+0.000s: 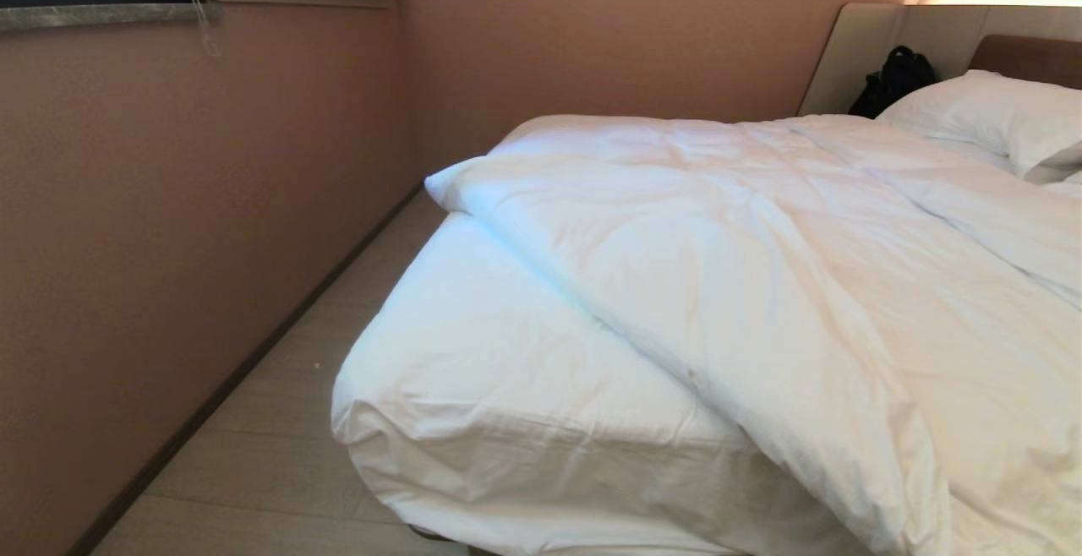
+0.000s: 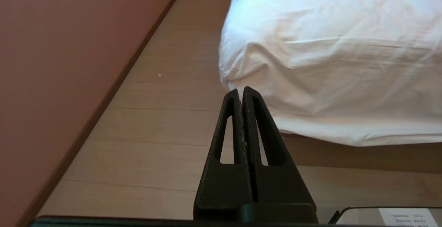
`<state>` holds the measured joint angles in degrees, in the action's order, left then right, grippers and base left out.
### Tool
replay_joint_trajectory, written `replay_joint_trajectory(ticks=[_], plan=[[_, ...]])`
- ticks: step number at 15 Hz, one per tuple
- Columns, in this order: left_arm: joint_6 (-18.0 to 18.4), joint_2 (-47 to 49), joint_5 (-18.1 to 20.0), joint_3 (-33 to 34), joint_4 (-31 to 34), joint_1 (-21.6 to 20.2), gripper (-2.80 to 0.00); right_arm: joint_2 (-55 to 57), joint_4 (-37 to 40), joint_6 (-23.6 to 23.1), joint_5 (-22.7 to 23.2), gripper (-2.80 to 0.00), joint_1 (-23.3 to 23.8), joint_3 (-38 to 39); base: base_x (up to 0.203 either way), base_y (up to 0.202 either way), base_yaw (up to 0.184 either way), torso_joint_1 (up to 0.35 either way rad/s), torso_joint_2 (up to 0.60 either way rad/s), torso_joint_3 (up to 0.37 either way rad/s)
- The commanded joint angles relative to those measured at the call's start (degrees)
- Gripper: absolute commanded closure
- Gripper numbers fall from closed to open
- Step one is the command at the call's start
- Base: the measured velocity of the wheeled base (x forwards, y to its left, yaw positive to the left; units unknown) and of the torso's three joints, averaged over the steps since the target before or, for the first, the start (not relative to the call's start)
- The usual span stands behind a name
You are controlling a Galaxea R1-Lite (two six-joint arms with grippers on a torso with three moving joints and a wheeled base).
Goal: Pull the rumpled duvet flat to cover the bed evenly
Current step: Hold the folded corner of the quilt
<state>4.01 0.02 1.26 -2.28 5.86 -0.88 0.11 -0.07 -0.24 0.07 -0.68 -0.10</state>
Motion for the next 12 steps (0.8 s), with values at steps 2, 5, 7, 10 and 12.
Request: replay_joint_trajectory(ticks=[2, 5, 7, 10, 12], plan=[[-0.05, 0.06, 0.05, -0.01, 0.02, 0.00, 0.00, -0.02, -0.01, -0.02, 0.01, 0.00, -0.02, 0.01, 0.000, 0.195, -0.002, 0.004, 0.00, 0.005], [0.03, -0.02, 0.03, -0.01, 0.02, 0.00, 0.00, -0.02, -0.01, -0.02, 0.01, 0.00, -0.02, 0.01, 0.000, 0.196, -0.001, 0.001, 0.00, 0.005], [0.03, 0.06, -0.03, -0.01, 0.02, 0.00, 0.00, -0.02, -0.01, -0.02, 0.01, 0.00, -0.02, 0.01, 0.000, 0.198, 0.001, 0.002, 0.01, 0.007], [0.03, 0.06, -0.02, -0.01, 0.02, 0.00, 0.00, -0.02, -0.01, -0.02, 0.01, 0.00, -0.02, 0.01, 0.000, 0.196, -0.001, 0.001, 0.00, 0.001], [0.03, 0.06, -0.03, -0.01, 0.02, 0.00, 0.00, -0.02, -0.01, -0.02, 0.01, 0.00, -0.02, 0.01, 0.000, 0.183, 0.001, 0.003, 0.00, 0.002]])
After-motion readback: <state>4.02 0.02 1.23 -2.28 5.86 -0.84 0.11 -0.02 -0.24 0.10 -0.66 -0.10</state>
